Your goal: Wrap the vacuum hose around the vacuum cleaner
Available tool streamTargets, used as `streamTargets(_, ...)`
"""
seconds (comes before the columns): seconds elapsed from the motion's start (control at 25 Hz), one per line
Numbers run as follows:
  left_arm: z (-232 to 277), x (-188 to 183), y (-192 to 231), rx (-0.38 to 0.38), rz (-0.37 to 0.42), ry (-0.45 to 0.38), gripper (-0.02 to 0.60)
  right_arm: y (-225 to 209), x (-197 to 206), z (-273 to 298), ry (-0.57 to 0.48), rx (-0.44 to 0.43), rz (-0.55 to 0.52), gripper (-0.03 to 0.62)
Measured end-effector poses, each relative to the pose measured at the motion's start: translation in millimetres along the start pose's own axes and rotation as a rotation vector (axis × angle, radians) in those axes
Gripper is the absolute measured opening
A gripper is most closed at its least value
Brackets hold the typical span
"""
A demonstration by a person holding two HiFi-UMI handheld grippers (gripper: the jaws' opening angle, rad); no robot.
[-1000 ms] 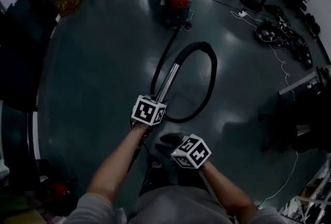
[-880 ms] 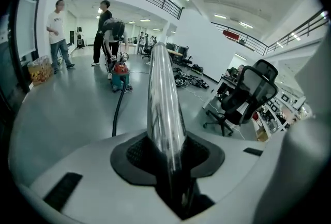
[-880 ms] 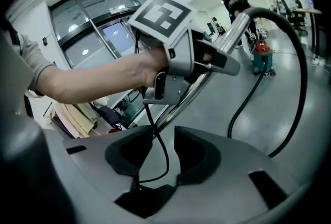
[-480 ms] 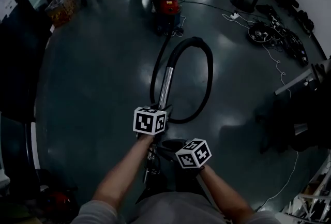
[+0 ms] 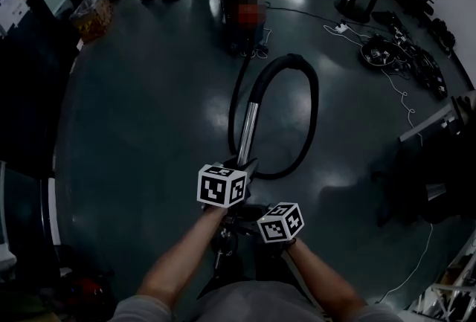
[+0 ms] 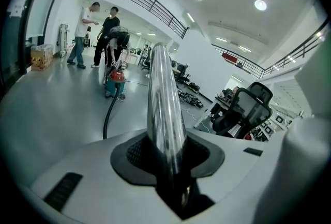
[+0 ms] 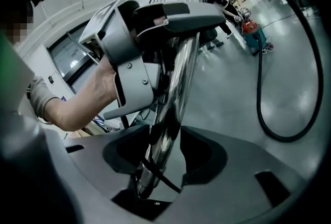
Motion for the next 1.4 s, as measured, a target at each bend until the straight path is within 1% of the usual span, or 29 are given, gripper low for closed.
streamTargets(0.16, -3, -12, -3, 0.011, 0.021, -0.015, 0.140, 5, -9, 8, -0.023, -0.065, 0.019, 0.170)
streamTargets(0.32, -6, -16, -8, 0.026, 0.009, -0.028, 0.140, 9, -10, 8, -0.065, -0.139, 0.065, 0.170)
streamTargets(0.4, -6, -18, -11, 0.036, 0.003, -0.031, 0.140, 11, -12, 9, -0.072, -0.163, 0.069, 0.170)
streamTargets(0.6, 5, -20, -29, 0.058, -0.063, -0.048, 0.140, 11, -23, 13, -0.068, -0.198, 0.049, 0.170)
streamTargets(0.76, 8, -22, -39, 0.068, -0.068, -0.052, 0.140, 16, -27, 12, -0.075, -0.273, 0.060, 0.169)
streamTargets(0.84, 11, -22, -45, 0.079, -0.054, -0.047, 0.141, 17, -28, 9, -0.055, -0.264, 0.033, 0.115)
streamTargets(0.96, 16, -15, -55, 0.109, -0.027, -0.019, 0.141, 13, -22, 6, -0.014, -0.222, 0.006, 0.112)
streamTargets(1.04, 19, -9, -62, 0.138, -0.019, -0.001, 0.141, 9, -19, 4, -0.005, -0.194, 0.001, 0.112)
streamTargets(1.24, 22, -15, -69, 0.207, -0.034, -0.006, 0.141, 1, -24, 4, 0.020, -0.115, -0.011, 0.110)
streamTargets(1.32, 21, -18, -69, 0.210, -0.005, -0.005, 0.145, -3, -26, 4, 0.023, -0.094, -0.002, 0.109)
streamTargets(1.36, 19, -20, -68, 0.204, 0.019, -0.004, 0.175, -6, -28, 3, 0.017, -0.085, 0.010, 0.109)
streamTargets(1.4, 18, -22, -68, 0.197, 0.040, -0.003, 0.227, -9, -31, 2, 0.004, -0.077, 0.026, 0.109)
Point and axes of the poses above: the fingertips, and each gripper's own axes: z forward along the fingers, y to its left, x out of its underside, the point moved 1 cm from there along -z, backward along the fingers, and after that the axes turned 14 degrees about -y, right-handed, at the moved point
